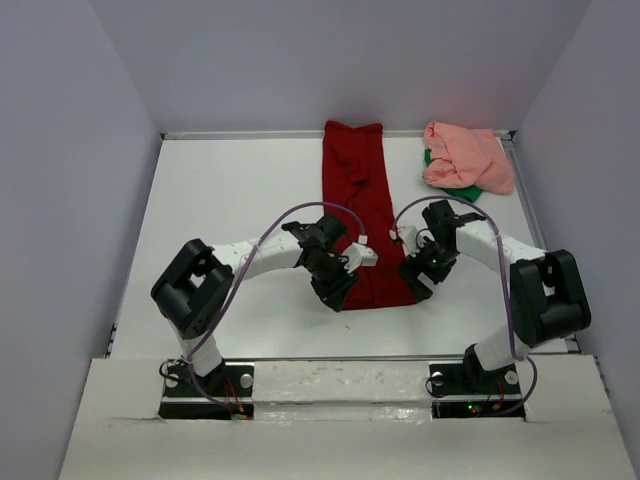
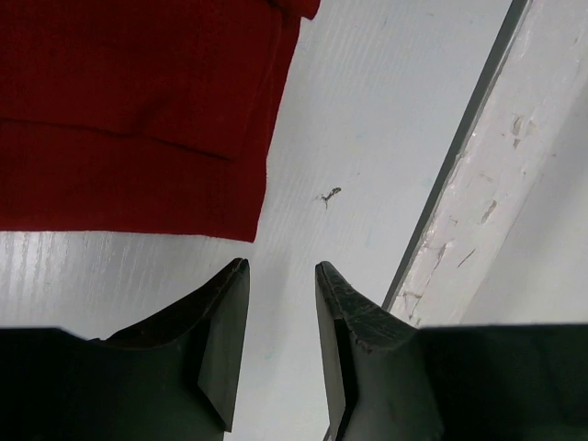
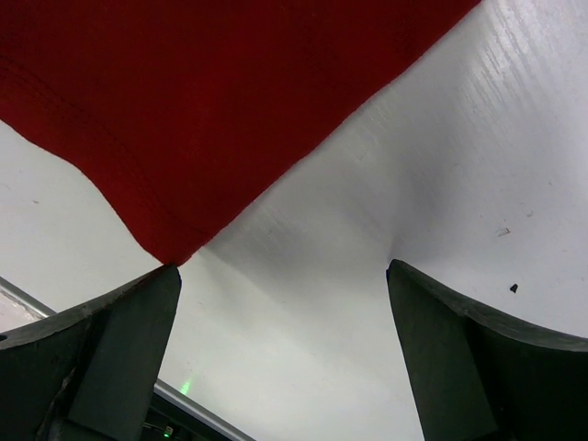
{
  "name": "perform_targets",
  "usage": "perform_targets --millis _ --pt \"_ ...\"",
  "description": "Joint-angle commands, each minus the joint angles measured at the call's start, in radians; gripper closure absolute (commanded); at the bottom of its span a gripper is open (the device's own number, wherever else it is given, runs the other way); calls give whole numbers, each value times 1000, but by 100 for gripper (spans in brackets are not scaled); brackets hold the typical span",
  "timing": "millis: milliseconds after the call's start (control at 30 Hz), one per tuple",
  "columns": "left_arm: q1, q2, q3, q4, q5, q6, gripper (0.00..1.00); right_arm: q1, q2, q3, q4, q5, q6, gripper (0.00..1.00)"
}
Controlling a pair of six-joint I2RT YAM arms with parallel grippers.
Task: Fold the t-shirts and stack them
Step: Grab the bottom of the folded rectangular tshirt with both arms
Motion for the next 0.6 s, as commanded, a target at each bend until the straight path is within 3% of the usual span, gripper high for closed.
perform_targets --millis 0,300,567 --pt "1 10 -8 5 -9 -14 56 -6 6 40 12 -27 -7 0" --pt "1 87 21 12 -7 -25 55 -6 -37 69 -41 -56 -9 0" --pt "-1 112 38 12 -5 -30 38 -6 -62 69 -64 -78 -15 0"
